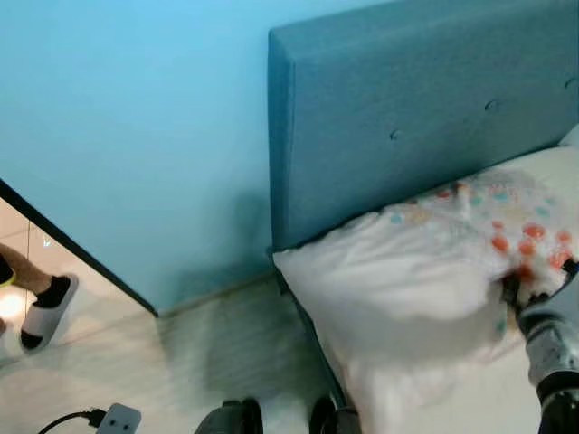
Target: Clean up the room
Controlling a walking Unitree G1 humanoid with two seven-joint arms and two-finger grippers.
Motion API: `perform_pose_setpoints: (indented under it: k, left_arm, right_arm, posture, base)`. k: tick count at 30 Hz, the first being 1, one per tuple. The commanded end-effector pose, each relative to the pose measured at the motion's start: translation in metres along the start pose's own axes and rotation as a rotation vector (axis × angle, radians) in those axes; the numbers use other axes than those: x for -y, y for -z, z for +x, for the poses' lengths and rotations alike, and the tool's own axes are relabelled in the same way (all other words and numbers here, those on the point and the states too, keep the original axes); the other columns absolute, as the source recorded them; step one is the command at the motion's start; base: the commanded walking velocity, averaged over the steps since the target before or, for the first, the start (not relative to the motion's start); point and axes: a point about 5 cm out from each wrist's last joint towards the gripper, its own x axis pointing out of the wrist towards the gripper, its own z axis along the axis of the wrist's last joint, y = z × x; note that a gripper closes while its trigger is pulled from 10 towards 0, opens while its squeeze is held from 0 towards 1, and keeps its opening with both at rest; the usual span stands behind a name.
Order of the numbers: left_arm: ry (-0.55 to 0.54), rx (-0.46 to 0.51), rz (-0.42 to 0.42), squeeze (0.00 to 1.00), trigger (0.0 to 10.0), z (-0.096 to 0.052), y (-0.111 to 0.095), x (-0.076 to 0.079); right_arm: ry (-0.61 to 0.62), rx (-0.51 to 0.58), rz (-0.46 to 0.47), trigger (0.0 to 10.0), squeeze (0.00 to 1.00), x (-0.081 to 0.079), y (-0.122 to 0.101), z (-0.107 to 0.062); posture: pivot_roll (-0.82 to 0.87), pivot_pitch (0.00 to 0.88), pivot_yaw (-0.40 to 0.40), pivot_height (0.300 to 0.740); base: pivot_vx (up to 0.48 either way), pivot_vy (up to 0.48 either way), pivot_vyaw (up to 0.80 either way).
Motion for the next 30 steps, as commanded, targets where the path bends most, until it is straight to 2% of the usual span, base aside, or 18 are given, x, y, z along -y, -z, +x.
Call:
perform_pose_setpoints:
  k: [1,4,5,6,8,9,10,13,15,18,19,21,22,24,27,30]
  left_arm:
    - [0.021,-0.068,-0.018,0.00,10.0,-0.003,0.013,0.006]
    - [0.020,-0.068,-0.017,0.00,10.0,0.000,0.009,0.007]
    - [0.016,-0.068,-0.017,0.00,10.0,0.002,0.006,0.005]
    - [0.016,-0.068,-0.017,0.00,10.0,0.002,0.006,0.005]
    - [0.000,-0.067,-0.027,0.00,10.0,0.006,0.001,0.001]
    - [-0.006,-0.067,-0.033,0.00,10.0,0.007,-0.001,-0.001]
    - [-0.012,-0.067,-0.041,0.00,10.0,0.008,-0.004,-0.003]
    - [-0.019,-0.069,-0.056,0.00,10.0,0.011,-0.007,-0.004]
    - [-0.036,-0.067,-0.096,0.00,10.0,0.014,-0.013,-0.006]
    - [-0.057,-0.067,-0.146,0.00,10.0,0.018,-0.020,-0.009]
    - [-0.073,-0.072,-0.172,0.00,10.0,0.021,-0.024,-0.010]
    - [-0.084,-0.076,-0.189,0.00,10.0,0.022,-0.027,-0.011]
    - [-0.100,-0.085,-0.229,0.00,10.0,0.026,-0.034,-0.010]
    - [-0.100,-0.085,-0.229,0.00,10.0,0.026,-0.034,-0.010]
    - [-0.099,-0.116,-0.258,0.00,10.0,0.027,-0.035,-0.002]
    - [-0.082,-0.173,-0.236,0.00,10.0,0.025,-0.026,0.007]
  right_arm:
    - [-0.019,-0.195,-0.031,10.0,1.00,0.000,0.039,-0.006]
    - [-0.060,-0.273,-0.055,10.0,1.00,-0.005,0.058,-0.010]
    - [-0.053,-0.316,-0.061,10.0,0.90,-0.004,0.069,-0.013]
    - [-0.053,-0.316,-0.061,10.0,0.90,-0.004,0.069,-0.013]
    - [-0.009,-0.336,-0.053,10.0,0.20,0.004,0.078,-0.017]
    - [0.013,-0.331,-0.053,10.0,0.03,0.007,0.078,-0.018]
    - [0.036,-0.290,-0.049,10.0,0.00,0.011,0.072,-0.016]
    - [0.058,-0.237,-0.054,10.0,0.00,0.013,0.062,-0.014]
    - [0.040,-0.192,-0.076,10.0,0.00,0.008,0.055,-0.012]
    - [0.008,-0.203,-0.103,10.0,0.00,0.001,0.061,-0.013]
    - [-0.009,-0.237,-0.116,10.0,0.00,-0.004,0.072,-0.015]
    - [-0.021,-0.260,-0.125,10.0,0.00,-0.008,0.079,-0.017]
    - [-0.034,-0.306,-0.124,10.0,0.00,-0.015,0.099,-0.023]
    - [-0.034,-0.306,-0.124,10.0,0.00,-0.015,0.099,-0.023]
    - [-0.055,-0.356,-0.166,10.0,0.00,-0.022,0.123,-0.033]
    - [-0.064,-0.413,-0.213,10.0,0.00,-0.020,0.140,-0.041]
  posture:
    - [0.18,0.198,-0.008,0.731]
    - [0.17,0.178,-0.008,0.731]
    - [0.16,0.156,-0.009,0.731]
    - [0.16,0.156,-0.009,0.731]
    - [0.15,0.128,-0.010,0.731]
    - [0.15,0.124,-0.009,0.731]
    - [0.14,0.110,-0.010,0.731]
    - [0.13,0.090,-0.007,0.731]
    - [0.11,0.069,-0.011,0.731]
    - [0.10,0.049,-0.014,0.731]
    - [0.10,0.024,-0.021,0.731]
    - [0.10,0.024,-0.021,0.731]
    - [0.09,0.000,-0.033,0.731]
    - [0.09,0.000,-0.033,0.731]
    - [0.07,0.000,-0.038,0.731]
    - [0.07,0.000,-0.042,0.731]
  base:
    - [0.000,0.000,0.00]
    - [0.000,0.000,0.00]
    - [0.000,0.000,0.00]
    - [0.000,0.000,0.00]
    - [0.000,0.000,0.00]
    - [0.000,0.000,0.00]
    - [0.000,0.000,0.00]
    - [0.000,0.000,0.00]
    - [0.000,0.000,0.00]
    - [0.000,0.000,0.00]
    - [0.000,0.000,-0.52]
    - [0.000,0.000,-0.52]
    - [0.000,0.000,-0.71]
    - [0.000,0.000,-0.71]
    - [0.000,0.000,-0.24]
    - [0.000,0.000,0.00]
